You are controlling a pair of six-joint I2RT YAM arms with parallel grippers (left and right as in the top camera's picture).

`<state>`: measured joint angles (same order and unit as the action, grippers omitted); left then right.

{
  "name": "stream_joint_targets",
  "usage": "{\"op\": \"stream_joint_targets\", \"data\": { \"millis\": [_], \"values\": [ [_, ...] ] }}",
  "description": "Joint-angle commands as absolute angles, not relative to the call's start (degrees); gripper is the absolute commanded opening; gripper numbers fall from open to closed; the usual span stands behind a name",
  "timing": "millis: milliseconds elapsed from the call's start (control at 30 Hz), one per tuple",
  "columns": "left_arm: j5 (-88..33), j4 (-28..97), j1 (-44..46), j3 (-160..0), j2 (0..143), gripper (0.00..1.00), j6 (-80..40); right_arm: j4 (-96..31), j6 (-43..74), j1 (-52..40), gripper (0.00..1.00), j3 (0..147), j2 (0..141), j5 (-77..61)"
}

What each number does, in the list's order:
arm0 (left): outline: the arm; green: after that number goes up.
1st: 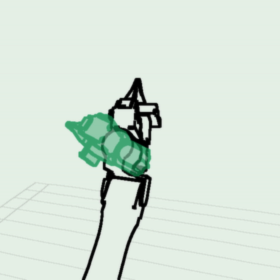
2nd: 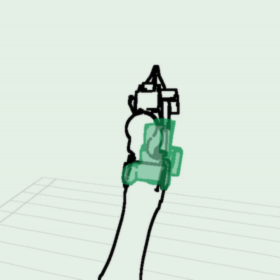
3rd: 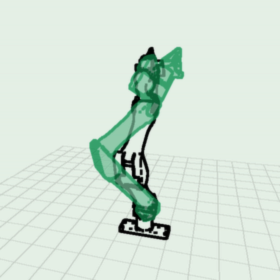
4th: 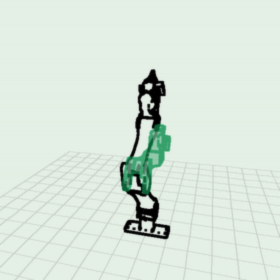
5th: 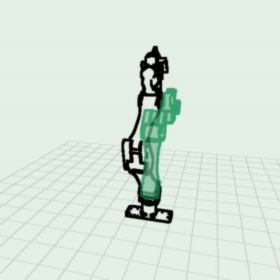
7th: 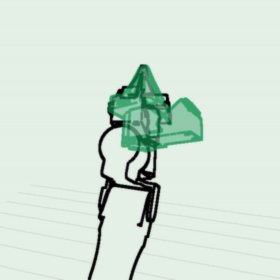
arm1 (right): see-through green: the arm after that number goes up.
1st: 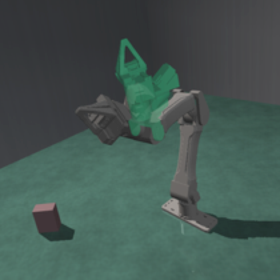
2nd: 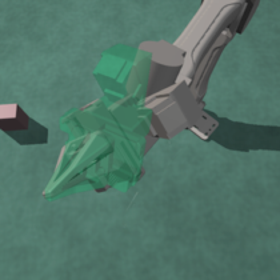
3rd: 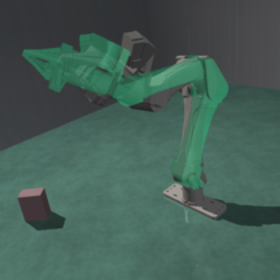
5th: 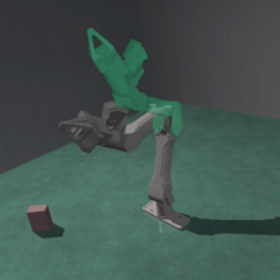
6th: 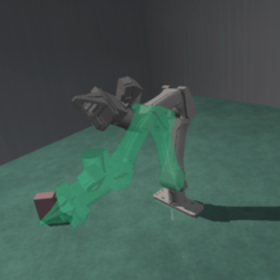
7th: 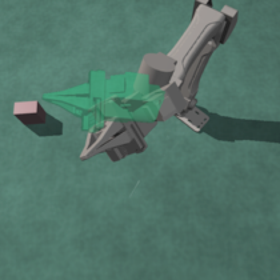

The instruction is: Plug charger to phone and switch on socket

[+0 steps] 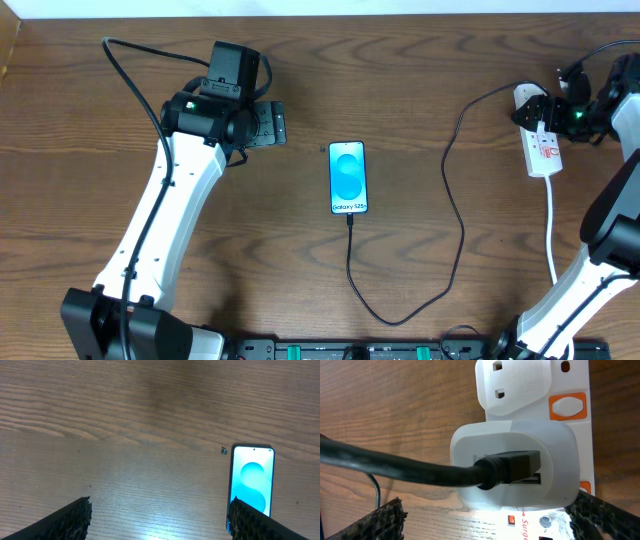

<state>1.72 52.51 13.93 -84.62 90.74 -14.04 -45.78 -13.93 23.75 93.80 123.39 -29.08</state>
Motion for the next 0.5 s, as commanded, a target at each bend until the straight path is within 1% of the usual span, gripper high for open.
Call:
{"op": "stream_joint_targets", "data": {
  "millis": [0,467],
  "values": [
    [2.61,52.69,14.00,-84.64,90.24,0.87,-13.32,-46.06,-13.89,23.35,0.99,92.97,123.90,-30.61],
    [2.61,52.69,14.00,-84.64,90.24,0.87,-13.32,-45.23,-13.82,23.11,0.99,92.88,123.90,-30.65]
  ]
}}
